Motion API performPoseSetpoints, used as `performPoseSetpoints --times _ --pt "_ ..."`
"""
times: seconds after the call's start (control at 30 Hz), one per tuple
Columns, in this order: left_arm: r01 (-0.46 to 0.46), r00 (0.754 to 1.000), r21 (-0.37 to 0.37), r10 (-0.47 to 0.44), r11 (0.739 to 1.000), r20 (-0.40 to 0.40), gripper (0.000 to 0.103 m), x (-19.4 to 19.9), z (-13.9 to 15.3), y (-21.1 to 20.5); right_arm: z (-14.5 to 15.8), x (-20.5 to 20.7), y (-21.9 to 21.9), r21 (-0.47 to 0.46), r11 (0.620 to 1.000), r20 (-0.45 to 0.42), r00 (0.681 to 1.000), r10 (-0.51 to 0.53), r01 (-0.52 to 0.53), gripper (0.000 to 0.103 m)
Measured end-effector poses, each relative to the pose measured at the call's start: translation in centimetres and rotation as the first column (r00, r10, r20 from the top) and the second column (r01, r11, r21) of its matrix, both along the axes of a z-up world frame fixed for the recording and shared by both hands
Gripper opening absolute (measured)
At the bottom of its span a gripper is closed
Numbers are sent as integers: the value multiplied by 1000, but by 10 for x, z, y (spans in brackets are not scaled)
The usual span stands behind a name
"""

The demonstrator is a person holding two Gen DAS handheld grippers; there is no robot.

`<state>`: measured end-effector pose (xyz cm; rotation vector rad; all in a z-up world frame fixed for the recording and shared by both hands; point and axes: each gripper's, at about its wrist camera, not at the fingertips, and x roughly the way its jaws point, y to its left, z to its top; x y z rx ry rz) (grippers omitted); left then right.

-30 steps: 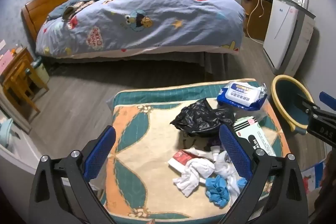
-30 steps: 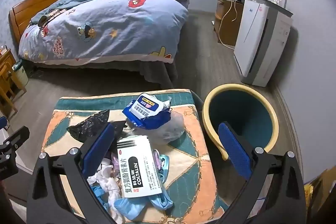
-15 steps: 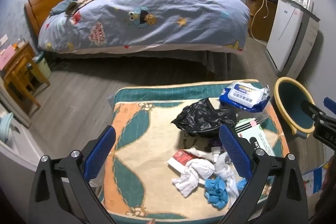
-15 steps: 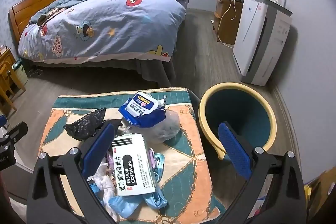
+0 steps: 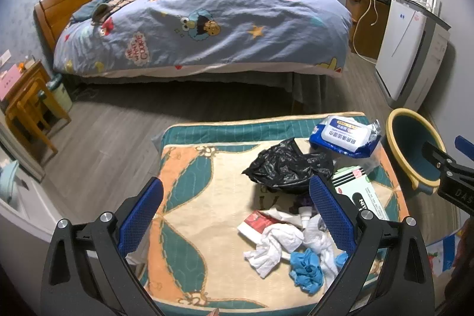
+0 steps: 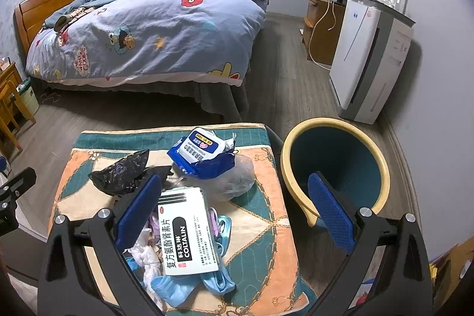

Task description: Collect trash

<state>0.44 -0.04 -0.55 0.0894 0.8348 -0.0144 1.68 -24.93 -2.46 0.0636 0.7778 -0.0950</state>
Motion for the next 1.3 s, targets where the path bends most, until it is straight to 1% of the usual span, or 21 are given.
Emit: performPoseSetpoints --times 1.3 --pt "0 1000 2 0 1000 -2 98 0 1 -1 -4 0 -2 1 1000 -19 1000 -4 4 97"
